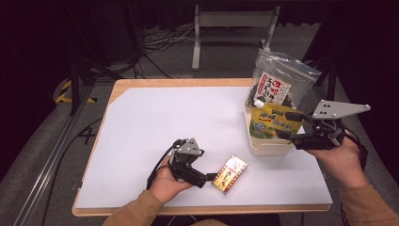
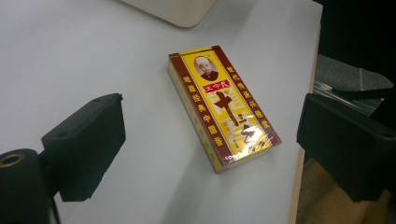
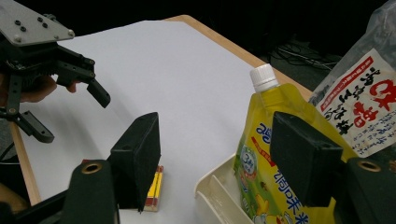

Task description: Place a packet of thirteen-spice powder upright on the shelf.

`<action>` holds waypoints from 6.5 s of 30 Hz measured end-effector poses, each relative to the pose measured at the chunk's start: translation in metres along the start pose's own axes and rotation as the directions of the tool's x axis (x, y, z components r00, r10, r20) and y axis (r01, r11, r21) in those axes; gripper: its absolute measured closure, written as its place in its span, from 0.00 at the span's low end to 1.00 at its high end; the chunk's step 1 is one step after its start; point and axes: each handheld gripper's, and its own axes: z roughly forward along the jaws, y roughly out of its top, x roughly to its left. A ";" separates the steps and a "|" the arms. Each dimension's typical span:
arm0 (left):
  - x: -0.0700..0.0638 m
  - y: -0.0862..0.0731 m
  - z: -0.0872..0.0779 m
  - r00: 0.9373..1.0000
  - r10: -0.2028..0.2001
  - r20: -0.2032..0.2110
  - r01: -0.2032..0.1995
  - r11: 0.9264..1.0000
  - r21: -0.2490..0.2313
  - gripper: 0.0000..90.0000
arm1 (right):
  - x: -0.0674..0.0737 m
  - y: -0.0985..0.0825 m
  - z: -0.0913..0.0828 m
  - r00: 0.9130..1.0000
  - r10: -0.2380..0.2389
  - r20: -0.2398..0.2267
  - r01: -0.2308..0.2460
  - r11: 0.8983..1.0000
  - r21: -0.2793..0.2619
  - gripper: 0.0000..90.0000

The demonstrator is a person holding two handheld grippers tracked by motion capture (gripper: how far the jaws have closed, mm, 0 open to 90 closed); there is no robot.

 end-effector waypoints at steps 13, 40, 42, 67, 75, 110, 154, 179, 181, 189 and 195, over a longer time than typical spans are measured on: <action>-0.010 0.002 0.035 0.998 -0.052 0.023 0.050 0.996 0.070 0.08 | 0.003 -0.005 0.012 1.000 0.011 -0.020 -0.011 1.000 0.003 0.35; -0.025 -0.003 0.078 0.996 -0.061 -0.058 0.072 0.977 0.202 0.10 | 0.007 -0.012 0.020 0.999 0.030 -0.043 -0.030 0.999 0.013 0.33; -0.025 -0.003 0.079 0.997 -0.051 -0.059 0.063 0.976 0.211 0.11 | 0.007 -0.013 0.020 0.999 0.031 -0.044 -0.030 0.999 0.014 0.33; -0.028 -0.004 0.077 0.996 -0.017 -0.090 0.038 0.970 0.242 0.32 | 0.010 -0.019 0.026 0.998 0.036 -0.056 -0.034 0.999 0.033 0.33; -0.027 -0.006 0.071 0.996 -0.011 -0.086 0.028 0.979 0.203 0.36 | 0.010 -0.019 0.027 0.997 0.037 -0.063 -0.034 0.999 0.040 0.35; -0.044 0.001 0.020 0.973 0.083 -0.214 -0.126 0.972 -0.196 0.37 | 0.022 0.013 0.026 0.996 0.024 -0.084 -0.013 0.992 0.128 0.40; -0.058 -0.005 0.013 0.934 0.171 -0.313 -0.266 0.919 -0.291 0.36 | 0.035 0.014 0.079 0.952 0.201 -0.233 -0.127 0.946 0.298 0.35; -0.057 -0.006 0.013 0.925 0.188 -0.331 -0.289 0.913 -0.289 0.36 | 0.037 0.011 0.096 0.908 0.277 -0.316 -0.168 0.929 0.330 0.48; -0.057 -0.006 0.014 0.924 0.190 -0.333 -0.290 0.914 -0.284 0.36 | 0.037 0.011 0.095 0.904 0.286 -0.317 -0.177 0.926 0.333 0.51; -0.059 -0.006 0.015 0.918 0.198 -0.344 -0.300 0.913 -0.276 0.35 | 0.032 0.016 0.088 0.853 0.356 -0.381 -0.247 0.919 0.307 0.68; -0.057 -0.004 0.014 0.933 0.186 -0.310 -0.274 0.923 -0.272 0.32 | 0.035 0.019 0.088 0.847 0.352 -0.399 -0.241 0.922 0.302 0.71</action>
